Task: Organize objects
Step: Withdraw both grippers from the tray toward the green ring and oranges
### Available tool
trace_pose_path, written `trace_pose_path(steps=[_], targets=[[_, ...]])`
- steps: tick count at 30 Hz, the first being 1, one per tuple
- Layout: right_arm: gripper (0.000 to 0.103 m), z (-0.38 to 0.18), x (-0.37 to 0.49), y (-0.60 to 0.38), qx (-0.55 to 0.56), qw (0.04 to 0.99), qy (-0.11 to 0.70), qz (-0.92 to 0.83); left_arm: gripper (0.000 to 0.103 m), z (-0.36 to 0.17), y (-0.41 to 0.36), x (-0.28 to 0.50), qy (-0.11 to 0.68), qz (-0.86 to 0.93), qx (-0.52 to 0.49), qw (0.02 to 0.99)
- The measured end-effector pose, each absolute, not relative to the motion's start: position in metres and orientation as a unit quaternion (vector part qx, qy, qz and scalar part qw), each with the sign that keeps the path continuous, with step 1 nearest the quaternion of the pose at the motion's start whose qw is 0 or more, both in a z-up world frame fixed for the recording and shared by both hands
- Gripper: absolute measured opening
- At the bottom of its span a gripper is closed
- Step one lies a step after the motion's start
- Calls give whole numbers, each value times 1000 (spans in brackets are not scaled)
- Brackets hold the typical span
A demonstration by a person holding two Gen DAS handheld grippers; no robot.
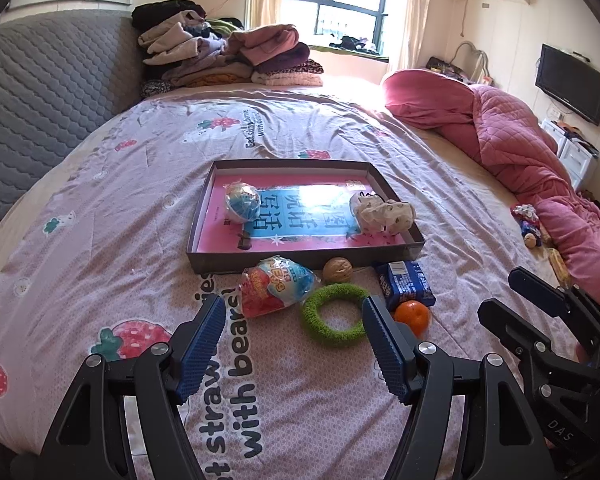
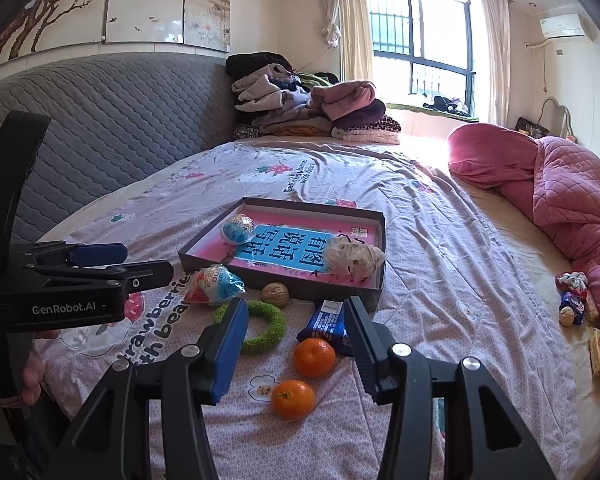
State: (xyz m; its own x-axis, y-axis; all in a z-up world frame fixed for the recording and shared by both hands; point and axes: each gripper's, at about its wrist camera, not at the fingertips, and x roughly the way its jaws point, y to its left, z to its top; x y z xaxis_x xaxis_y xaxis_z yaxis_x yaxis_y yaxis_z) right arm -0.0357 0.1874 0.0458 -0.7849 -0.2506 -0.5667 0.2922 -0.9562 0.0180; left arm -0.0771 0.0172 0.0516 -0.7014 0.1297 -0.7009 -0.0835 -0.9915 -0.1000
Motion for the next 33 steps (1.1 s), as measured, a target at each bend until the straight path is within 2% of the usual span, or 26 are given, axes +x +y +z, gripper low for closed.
trace_pose_path(steps=[33], targets=[[50,7,-27,190,347,137,34,-927,72,4,22,-80,-32,894,-442,73]])
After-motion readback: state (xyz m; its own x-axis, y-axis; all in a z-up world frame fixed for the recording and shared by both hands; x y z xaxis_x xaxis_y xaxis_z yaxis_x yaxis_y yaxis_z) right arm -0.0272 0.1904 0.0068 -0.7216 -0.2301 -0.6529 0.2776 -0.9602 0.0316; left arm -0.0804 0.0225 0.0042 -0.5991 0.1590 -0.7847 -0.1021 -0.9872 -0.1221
